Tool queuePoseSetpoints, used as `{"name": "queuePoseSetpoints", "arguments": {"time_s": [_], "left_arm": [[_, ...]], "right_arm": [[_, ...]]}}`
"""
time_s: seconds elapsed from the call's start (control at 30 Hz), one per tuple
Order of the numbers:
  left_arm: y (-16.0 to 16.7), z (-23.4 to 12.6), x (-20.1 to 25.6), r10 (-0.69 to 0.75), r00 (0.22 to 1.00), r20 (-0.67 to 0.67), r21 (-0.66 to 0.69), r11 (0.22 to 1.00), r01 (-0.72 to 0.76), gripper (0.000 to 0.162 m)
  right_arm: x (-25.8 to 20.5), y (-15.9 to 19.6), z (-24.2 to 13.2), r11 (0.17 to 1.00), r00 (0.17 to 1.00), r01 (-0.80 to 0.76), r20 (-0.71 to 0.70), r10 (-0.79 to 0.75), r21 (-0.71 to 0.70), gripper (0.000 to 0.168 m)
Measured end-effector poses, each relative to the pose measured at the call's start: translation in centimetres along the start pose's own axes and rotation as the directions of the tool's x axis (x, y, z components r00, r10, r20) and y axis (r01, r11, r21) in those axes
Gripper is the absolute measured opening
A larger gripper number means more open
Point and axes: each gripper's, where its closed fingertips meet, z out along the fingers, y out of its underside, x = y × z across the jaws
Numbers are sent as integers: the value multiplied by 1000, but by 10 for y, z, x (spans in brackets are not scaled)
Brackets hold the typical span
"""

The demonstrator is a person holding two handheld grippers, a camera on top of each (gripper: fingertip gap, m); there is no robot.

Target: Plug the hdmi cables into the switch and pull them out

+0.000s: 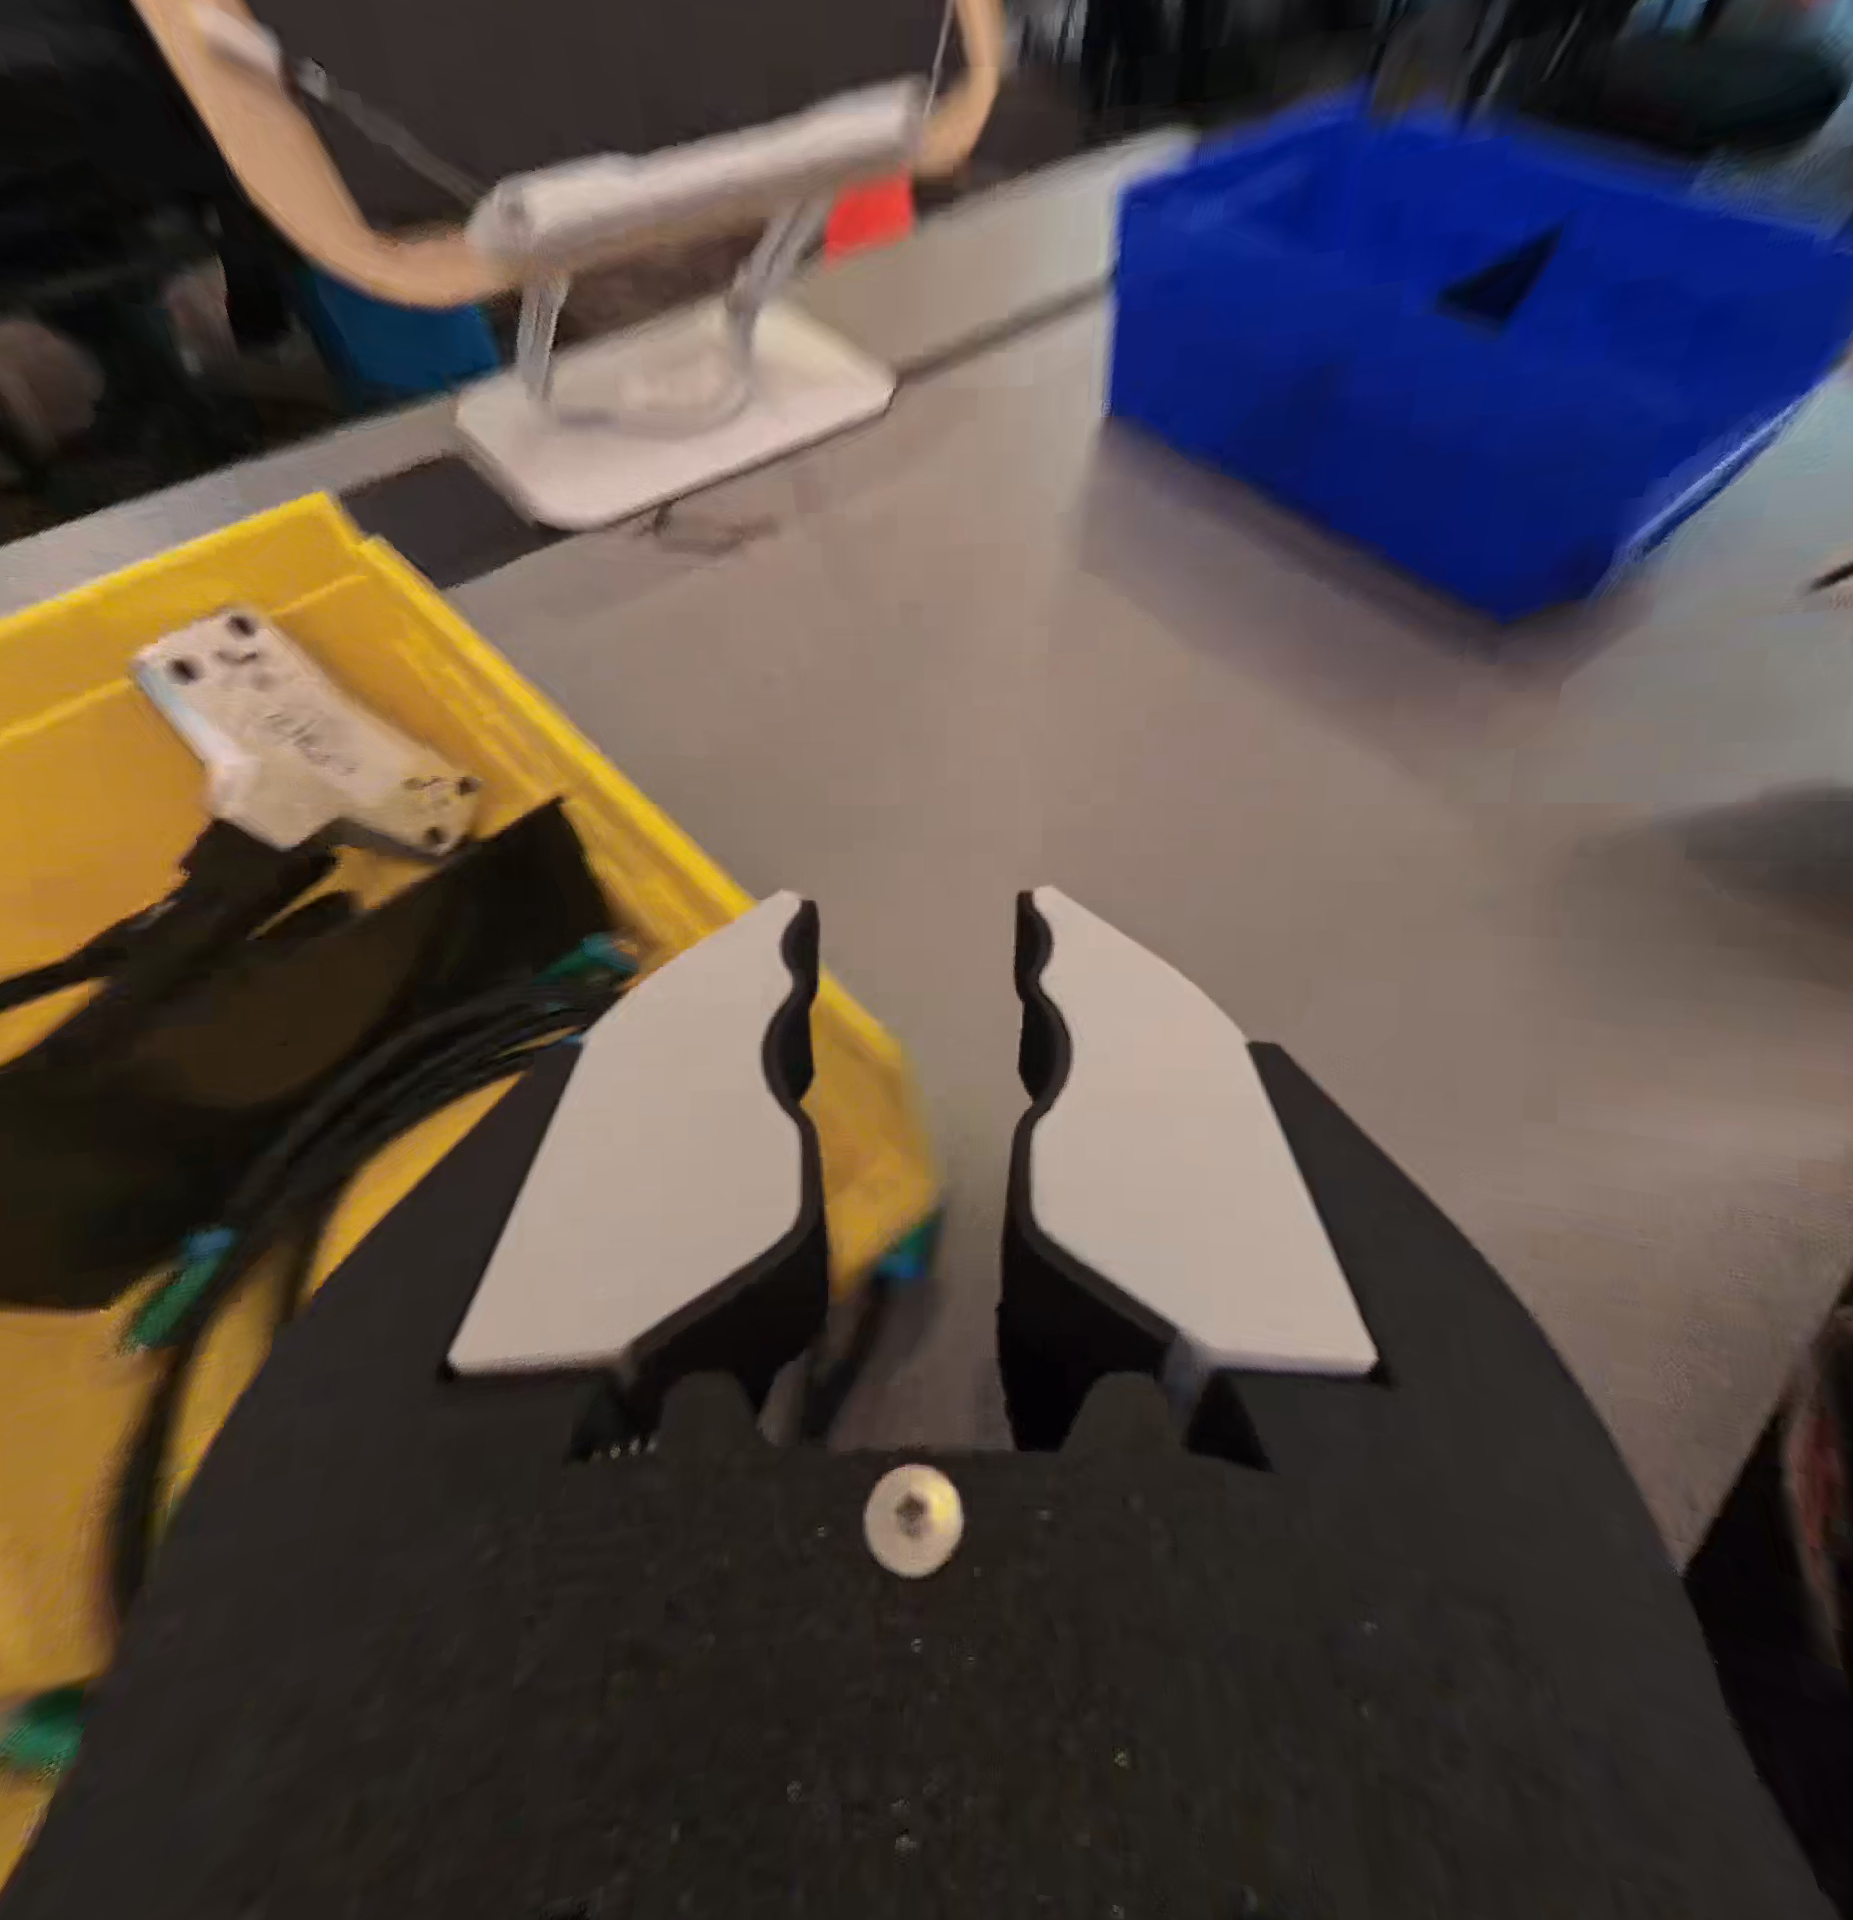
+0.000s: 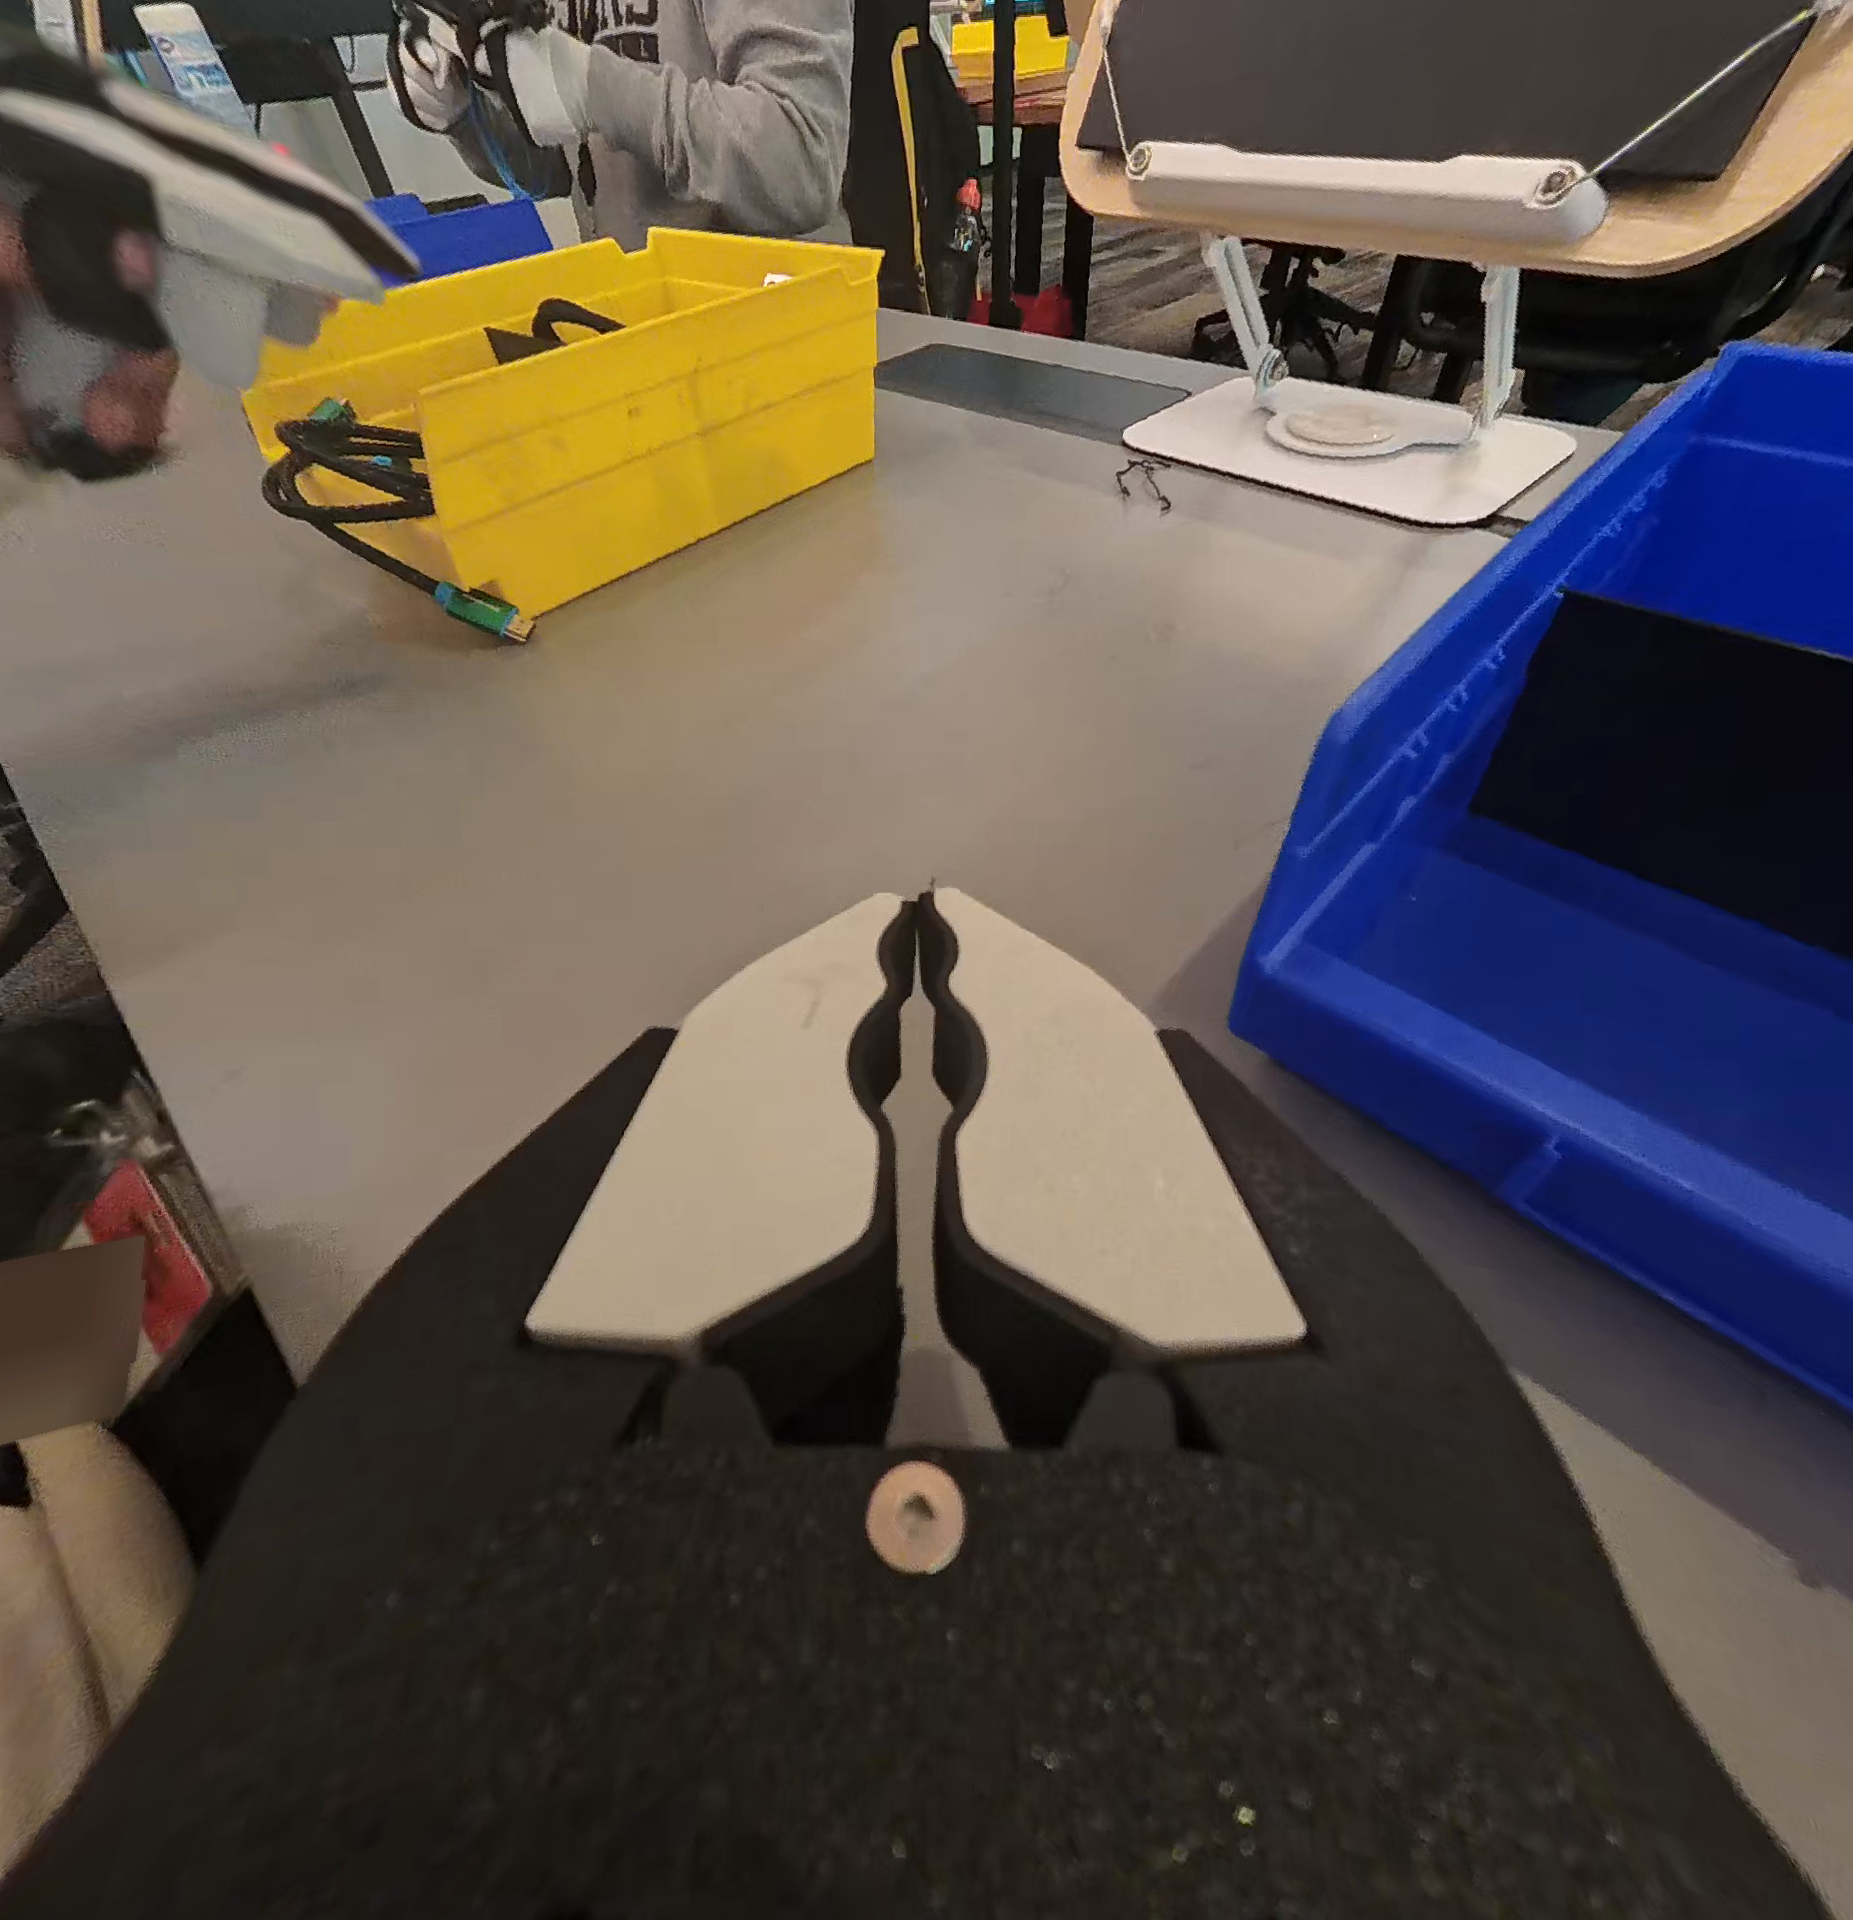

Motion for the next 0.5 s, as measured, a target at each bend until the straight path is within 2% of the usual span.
{"name": "queuePoseSetpoints", "arguments": {"time_s": [0.03, 0.1, 0.17, 0.33, 0.4, 0.5], "left_arm": [[-3, 3, -20, 10, 1000, 12, -86, 996, -9, 36], [-14, 11, -57, 40, 999, 9, -207, 978, -37, 48], [-24, 20, -99, 111, 993, 48, -288, 953, -93, 41], [2, 41, -155, 120, 990, -73, -607, 782, -140, 42], [8, 49, -169, 76, 992, -104, -685, 717, -127, 46], [0, 68, -189, 58, 993, -106, -724, 680, -117, 50]], "right_arm": [[0, 0, 1, 1000, 1000, 4, 1, -4, -3, 0], [0, 0, 4, 1000, 1000, 6, 6, -6, -10, 0], [-1, -2, 7, 1000, 1000, 14, 9, -14, -11, 0], [-4, 2, 11, 999, 999, 31, 18, -30, -36, 0], [-5, 2, 10, 999, 999, 36, 21, -35, -35, 0], [-6, 4, 9, 999, 999, 26, 30, -24, -40, 0]]}}
